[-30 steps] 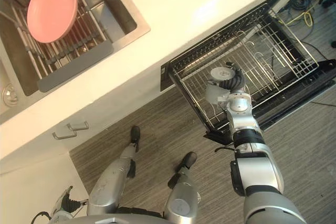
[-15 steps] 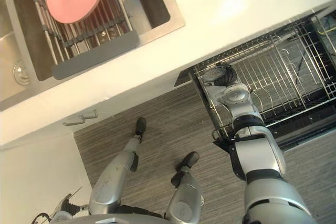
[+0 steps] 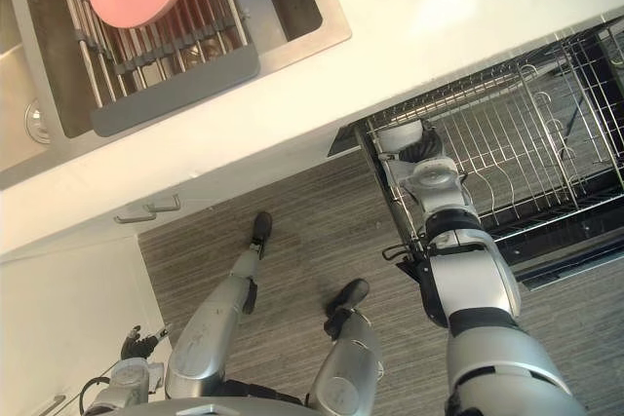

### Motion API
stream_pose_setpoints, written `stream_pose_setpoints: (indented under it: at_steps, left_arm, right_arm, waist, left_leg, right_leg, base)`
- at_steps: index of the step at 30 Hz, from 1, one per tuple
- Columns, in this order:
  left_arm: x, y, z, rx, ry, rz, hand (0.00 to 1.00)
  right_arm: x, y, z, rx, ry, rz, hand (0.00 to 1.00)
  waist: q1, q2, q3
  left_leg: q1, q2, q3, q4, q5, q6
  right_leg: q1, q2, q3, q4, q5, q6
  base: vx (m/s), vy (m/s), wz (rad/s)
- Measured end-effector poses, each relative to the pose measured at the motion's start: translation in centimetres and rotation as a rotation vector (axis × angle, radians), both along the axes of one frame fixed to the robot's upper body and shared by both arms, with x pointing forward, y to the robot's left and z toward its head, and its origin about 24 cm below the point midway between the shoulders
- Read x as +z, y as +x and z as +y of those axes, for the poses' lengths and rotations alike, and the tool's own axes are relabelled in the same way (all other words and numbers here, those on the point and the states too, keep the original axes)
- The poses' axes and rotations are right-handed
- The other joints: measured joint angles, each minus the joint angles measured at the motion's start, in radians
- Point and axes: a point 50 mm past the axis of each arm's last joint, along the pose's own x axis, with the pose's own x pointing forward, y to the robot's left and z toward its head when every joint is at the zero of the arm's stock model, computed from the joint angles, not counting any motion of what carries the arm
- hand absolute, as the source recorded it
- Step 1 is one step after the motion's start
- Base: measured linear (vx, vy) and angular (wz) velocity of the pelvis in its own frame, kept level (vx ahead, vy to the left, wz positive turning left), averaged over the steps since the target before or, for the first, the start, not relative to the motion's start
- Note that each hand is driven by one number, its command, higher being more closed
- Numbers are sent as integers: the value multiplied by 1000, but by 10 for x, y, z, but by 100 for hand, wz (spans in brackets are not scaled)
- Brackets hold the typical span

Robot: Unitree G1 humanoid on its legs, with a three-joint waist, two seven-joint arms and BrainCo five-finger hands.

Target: Walk over to the sink, pick up the cup, carry it to the dishwasher, place the cup inside the dishwasher, then close the dishwasher door

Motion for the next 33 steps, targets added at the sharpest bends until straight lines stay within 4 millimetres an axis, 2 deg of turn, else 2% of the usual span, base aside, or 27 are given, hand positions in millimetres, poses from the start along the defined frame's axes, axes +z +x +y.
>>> stream_pose_setpoints:
  at_steps: [2,7,10,14,17,19,21,24,26,28,29,33]
  left_arm:
    - [2,7,-2,7,-3,-24,0]
    - [7,17,-3,55,-32,-64,0]
    - [12,22,2,119,-44,-93,0]
    - [14,22,11,209,-72,-104,0]
    - [10,7,20,265,-68,-73,0]
    - [5,-11,26,299,-62,-24,0]
    - [2,-22,29,317,-59,11,0]
    - [-3,-39,28,341,-63,60,0]
    - [-6,-53,29,371,-60,88,0]
    - [-8,-62,28,377,-57,111,0]
    - [-9,-71,29,409,-59,125,0]
    - [-12,-86,31,458,-83,142,0]
  right_arm:
    - [0,0,1,-7,3,-8,0]
    - [-5,0,7,-28,22,-59,0]
    - [-12,-2,16,-20,62,-101,0]
    - [-11,-6,34,18,111,-236,0]
    - [-27,-18,58,73,154,-287,0]
    - [-54,-36,71,66,197,-265,0]
    - [-76,-53,76,41,240,-238,0]
    - [-101,-76,83,31,284,-191,0]
    - [-109,-87,88,30,314,-188,0]
    - [-106,-95,91,38,366,-234,0]
    - [-89,-101,102,80,466,-345,0]
    - [-49,-110,123,240,634,-548,0]
  waist:
    - [0,0,0]
    - [-6,-2,1]
    - [-14,-4,3]
    - [-33,-12,5]
    - [-54,-38,-15]
    - [-73,-73,-67]
    - [-81,-94,-110]
    - [-96,-104,-178]
    - [-102,-102,-223]
    - [-107,-96,-257]
    - [-117,-97,-277]
    - [-132,-109,-299]
  left_leg:
    - [1,2,-5,0,1,-2]
    - [19,5,-9,0,3,-5]
    - [66,7,-5,0,-4,-13]
    - [134,21,11,0,-19,-20]
    - [176,45,31,0,-32,-35]
    - [194,63,45,0,-42,-46]
    - [221,73,63,0,-52,-51]
    - [285,80,91,-1,-75,-50]
    - [311,85,110,-6,-86,-50]
    - [321,96,128,-7,-99,-57]
    - [323,108,144,-7,-101,-60]
    - [342,126,153,-7,-107,-63]
  right_leg:
    - [-1,-1,-1,13,-13,-9]
    - [10,-2,1,31,-26,-5]
    - [58,0,2,25,-33,-4]
    - [126,16,11,1,-34,-4]
    - [176,51,23,-62,-14,-5]
    - [210,79,25,-118,11,-7]
    - [250,99,28,-165,30,-7]
    - [325,125,37,-237,56,-5]
    - [347,133,54,-274,65,-7]
    - [356,148,68,-301,70,-13]
    - [356,163,82,-318,81,-20]
    - [383,179,90,-353,97,-28]
  base:
    - [-44,-77,6]
    - [-30,-82,2]
    - [-13,-69,-2]
    - [-41,-73,-13]
    - [-32,-86,-26]
    - [15,-111,-20]
    - [46,-98,-20]
    - [10,-61,-25]
    - [-36,-33,-36]
    - [-40,-35,-30]
    - [-45,-34,-25]
    - [-19,-45,-14]
